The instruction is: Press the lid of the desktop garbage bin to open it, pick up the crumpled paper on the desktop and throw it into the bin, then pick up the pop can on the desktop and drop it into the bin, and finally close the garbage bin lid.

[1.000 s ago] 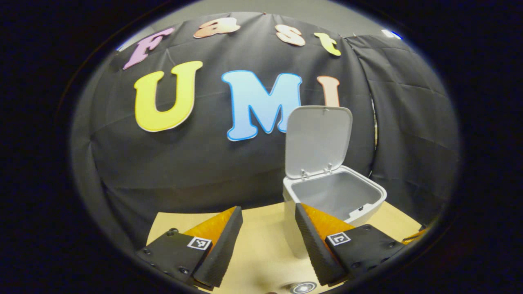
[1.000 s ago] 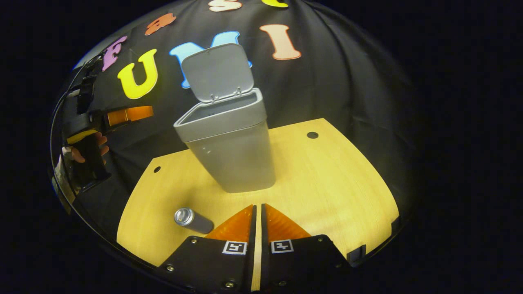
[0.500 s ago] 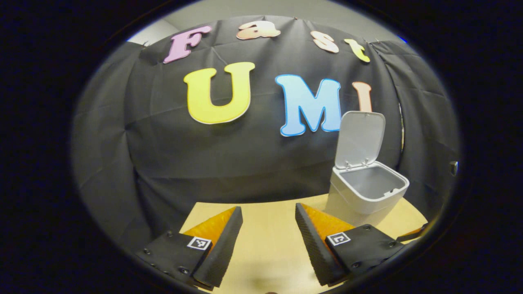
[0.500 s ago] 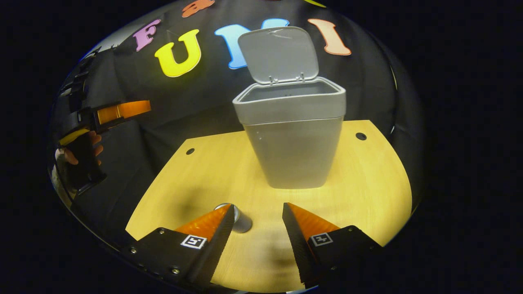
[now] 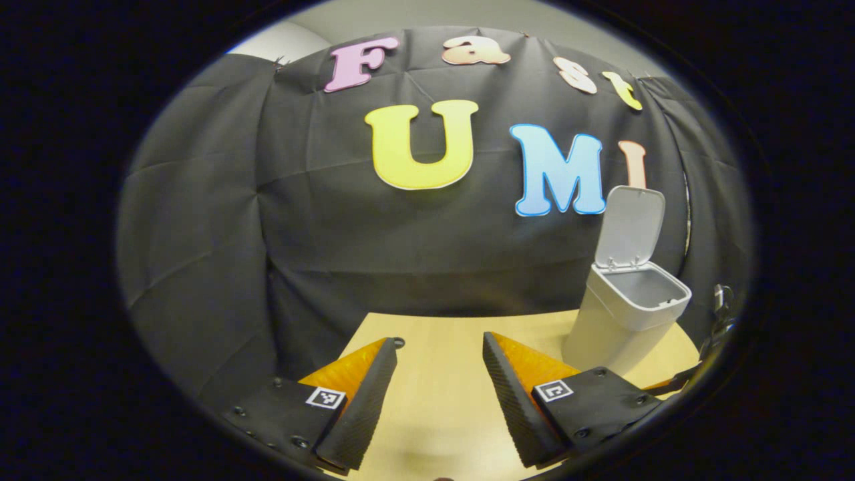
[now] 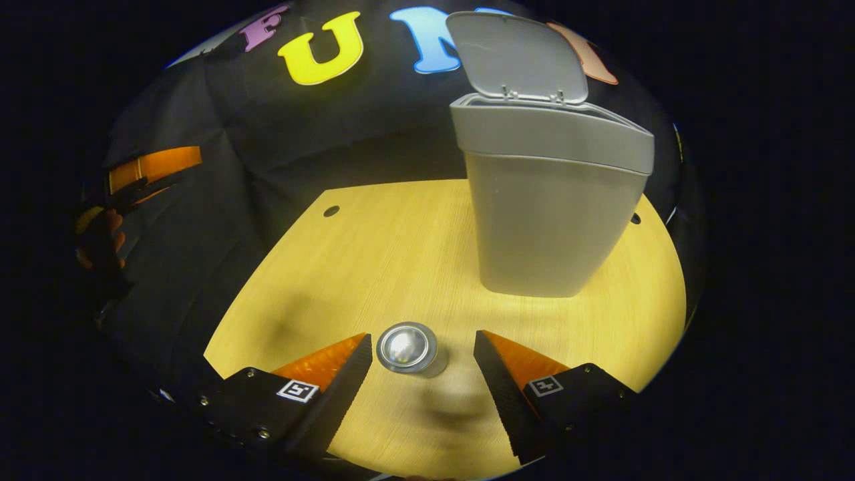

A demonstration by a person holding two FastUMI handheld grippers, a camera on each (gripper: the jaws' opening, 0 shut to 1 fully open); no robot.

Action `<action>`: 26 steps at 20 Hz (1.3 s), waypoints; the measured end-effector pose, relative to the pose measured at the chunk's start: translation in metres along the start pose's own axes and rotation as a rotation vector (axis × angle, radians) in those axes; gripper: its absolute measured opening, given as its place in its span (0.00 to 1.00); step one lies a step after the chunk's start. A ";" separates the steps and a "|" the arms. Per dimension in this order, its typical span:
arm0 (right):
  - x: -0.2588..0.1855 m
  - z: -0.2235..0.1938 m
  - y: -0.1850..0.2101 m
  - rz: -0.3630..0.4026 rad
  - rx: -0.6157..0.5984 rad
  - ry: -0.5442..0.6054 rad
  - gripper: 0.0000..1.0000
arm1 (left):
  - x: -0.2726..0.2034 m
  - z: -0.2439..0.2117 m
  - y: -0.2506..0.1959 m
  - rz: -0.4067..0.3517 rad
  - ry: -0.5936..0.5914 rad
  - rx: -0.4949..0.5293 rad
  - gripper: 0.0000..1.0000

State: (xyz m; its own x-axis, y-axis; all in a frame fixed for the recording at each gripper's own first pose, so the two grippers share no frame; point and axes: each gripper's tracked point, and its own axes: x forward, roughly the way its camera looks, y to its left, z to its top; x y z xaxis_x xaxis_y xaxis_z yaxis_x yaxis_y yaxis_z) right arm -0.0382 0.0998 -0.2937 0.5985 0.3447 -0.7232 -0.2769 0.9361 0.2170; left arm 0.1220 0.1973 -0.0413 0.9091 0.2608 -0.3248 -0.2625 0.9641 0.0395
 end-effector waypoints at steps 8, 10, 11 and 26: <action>0.045 -0.010 0.013 -0.034 -0.039 0.065 0.98 | -0.024 -0.026 0.064 0.113 0.038 -0.038 0.88; 0.052 -0.013 0.012 -0.052 -0.053 0.083 0.98 | -0.025 -0.029 0.073 0.128 0.042 -0.053 0.88; 0.054 -0.016 0.011 -0.061 -0.059 0.090 0.98 | -0.025 -0.030 0.075 0.132 0.045 -0.059 0.88; 0.037 0.049 0.027 -0.014 -0.061 -0.037 0.85 | -0.005 -0.028 0.034 0.062 0.050 -0.054 0.88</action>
State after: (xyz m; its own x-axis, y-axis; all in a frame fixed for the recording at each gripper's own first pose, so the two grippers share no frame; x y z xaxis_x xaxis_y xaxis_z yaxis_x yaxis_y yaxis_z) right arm 0.0132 0.1417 -0.2830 0.6295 0.3350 -0.7011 -0.3131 0.9352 0.1657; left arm 0.0991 0.2274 -0.0649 0.8737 0.3159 -0.3699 -0.3360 0.9418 0.0107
